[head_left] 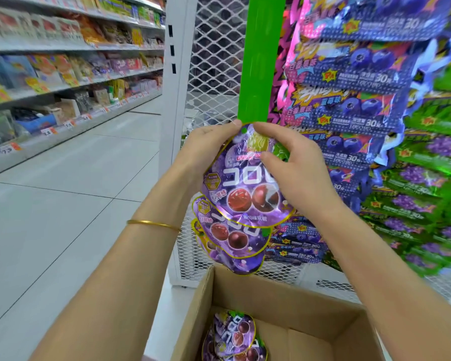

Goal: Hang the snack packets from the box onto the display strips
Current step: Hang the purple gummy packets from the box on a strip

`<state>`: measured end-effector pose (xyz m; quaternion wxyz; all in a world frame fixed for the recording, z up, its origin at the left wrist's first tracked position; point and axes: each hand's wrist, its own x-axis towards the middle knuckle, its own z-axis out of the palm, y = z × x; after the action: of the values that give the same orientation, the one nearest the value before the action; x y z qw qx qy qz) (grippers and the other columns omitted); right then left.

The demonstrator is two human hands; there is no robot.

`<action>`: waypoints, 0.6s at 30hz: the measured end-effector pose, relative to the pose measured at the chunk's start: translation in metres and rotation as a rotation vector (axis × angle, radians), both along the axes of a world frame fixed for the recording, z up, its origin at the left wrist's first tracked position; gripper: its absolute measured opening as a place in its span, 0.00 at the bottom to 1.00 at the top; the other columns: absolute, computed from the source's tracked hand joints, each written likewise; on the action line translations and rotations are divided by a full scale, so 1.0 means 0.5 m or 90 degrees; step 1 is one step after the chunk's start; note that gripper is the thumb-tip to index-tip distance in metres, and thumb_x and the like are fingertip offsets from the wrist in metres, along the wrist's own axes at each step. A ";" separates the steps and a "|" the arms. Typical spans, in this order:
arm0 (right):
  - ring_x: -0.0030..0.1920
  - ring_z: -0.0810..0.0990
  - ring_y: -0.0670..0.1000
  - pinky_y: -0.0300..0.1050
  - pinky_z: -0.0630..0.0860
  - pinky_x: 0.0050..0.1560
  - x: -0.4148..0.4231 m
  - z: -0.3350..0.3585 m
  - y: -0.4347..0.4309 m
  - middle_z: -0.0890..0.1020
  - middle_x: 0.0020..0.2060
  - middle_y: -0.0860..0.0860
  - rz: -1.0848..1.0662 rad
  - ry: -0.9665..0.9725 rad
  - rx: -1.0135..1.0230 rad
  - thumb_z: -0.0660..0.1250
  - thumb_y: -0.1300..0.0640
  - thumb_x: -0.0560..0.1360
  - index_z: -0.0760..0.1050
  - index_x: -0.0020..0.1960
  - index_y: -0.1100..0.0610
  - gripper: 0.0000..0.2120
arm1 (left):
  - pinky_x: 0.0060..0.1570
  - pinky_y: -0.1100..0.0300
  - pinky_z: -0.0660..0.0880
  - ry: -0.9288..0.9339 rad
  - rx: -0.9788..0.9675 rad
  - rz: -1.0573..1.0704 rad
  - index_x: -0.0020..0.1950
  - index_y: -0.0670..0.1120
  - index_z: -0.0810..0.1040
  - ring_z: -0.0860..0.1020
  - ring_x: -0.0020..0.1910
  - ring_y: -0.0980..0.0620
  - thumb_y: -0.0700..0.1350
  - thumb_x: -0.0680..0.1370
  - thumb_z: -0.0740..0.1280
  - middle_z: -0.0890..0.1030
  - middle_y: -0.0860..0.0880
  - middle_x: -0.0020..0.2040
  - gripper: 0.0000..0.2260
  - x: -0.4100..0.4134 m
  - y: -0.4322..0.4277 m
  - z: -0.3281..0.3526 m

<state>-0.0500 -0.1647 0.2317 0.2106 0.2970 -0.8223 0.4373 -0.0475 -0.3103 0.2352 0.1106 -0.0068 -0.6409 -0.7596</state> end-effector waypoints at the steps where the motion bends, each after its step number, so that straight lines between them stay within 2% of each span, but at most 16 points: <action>1: 0.58 0.69 0.37 0.19 0.58 0.57 0.001 0.001 0.001 0.76 0.60 0.48 -0.003 -0.004 0.002 0.63 0.68 0.74 0.72 0.66 0.56 0.22 | 0.28 0.67 0.75 0.002 -0.007 0.007 0.44 0.40 0.79 0.80 0.29 0.53 0.46 0.77 0.66 0.83 0.47 0.34 0.09 0.000 0.001 0.000; 3: 0.58 0.68 0.37 0.17 0.57 0.56 0.002 -0.002 0.003 0.76 0.62 0.48 -0.011 -0.015 0.001 0.62 0.68 0.74 0.72 0.66 0.56 0.22 | 0.26 0.69 0.72 0.007 -0.031 0.026 0.38 0.43 0.79 0.79 0.27 0.55 0.46 0.76 0.66 0.82 0.50 0.29 0.10 0.002 0.002 0.000; 5: 0.58 0.68 0.37 0.17 0.58 0.56 0.004 -0.009 0.005 0.76 0.62 0.48 -0.020 -0.035 -0.004 0.62 0.67 0.74 0.72 0.66 0.55 0.21 | 0.29 0.67 0.73 0.011 -0.053 0.041 0.36 0.45 0.80 0.79 0.28 0.55 0.48 0.76 0.67 0.82 0.50 0.31 0.11 0.001 0.002 -0.003; 8: 0.63 0.70 0.41 0.25 0.60 0.60 0.007 -0.017 0.005 0.75 0.63 0.48 -0.023 -0.058 -0.008 0.62 0.67 0.75 0.71 0.67 0.55 0.21 | 0.33 0.64 0.74 0.013 -0.082 0.057 0.38 0.44 0.80 0.78 0.31 0.53 0.50 0.76 0.67 0.82 0.48 0.35 0.11 -0.003 0.001 -0.007; 11: 0.65 0.70 0.44 0.29 0.61 0.63 0.007 -0.020 0.002 0.75 0.63 0.48 -0.021 -0.072 -0.015 0.62 0.66 0.75 0.71 0.67 0.55 0.21 | 0.32 0.63 0.71 0.012 -0.092 0.077 0.36 0.45 0.78 0.75 0.29 0.54 0.50 0.76 0.67 0.79 0.50 0.31 0.12 -0.005 -0.001 -0.008; 14: 0.63 0.70 0.42 0.27 0.61 0.61 0.011 -0.024 -0.004 0.76 0.61 0.48 -0.016 -0.066 -0.036 0.63 0.67 0.75 0.72 0.66 0.56 0.21 | 0.34 0.61 0.72 0.015 -0.077 0.079 0.33 0.46 0.78 0.76 0.30 0.53 0.49 0.76 0.67 0.80 0.50 0.30 0.13 -0.002 -0.002 -0.007; 18: 0.55 0.67 0.33 0.16 0.58 0.55 0.013 -0.016 -0.008 0.74 0.54 0.45 -0.011 -0.010 -0.058 0.62 0.68 0.74 0.72 0.66 0.57 0.21 | 0.26 0.67 0.71 0.023 -0.033 0.074 0.29 0.47 0.74 0.75 0.23 0.55 0.46 0.76 0.66 0.78 0.52 0.24 0.15 0.006 0.003 -0.003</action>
<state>-0.0434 -0.1684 0.2235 0.2216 0.2768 -0.8054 0.4750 -0.0444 -0.3090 0.2339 0.1659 0.0137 -0.6576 -0.7348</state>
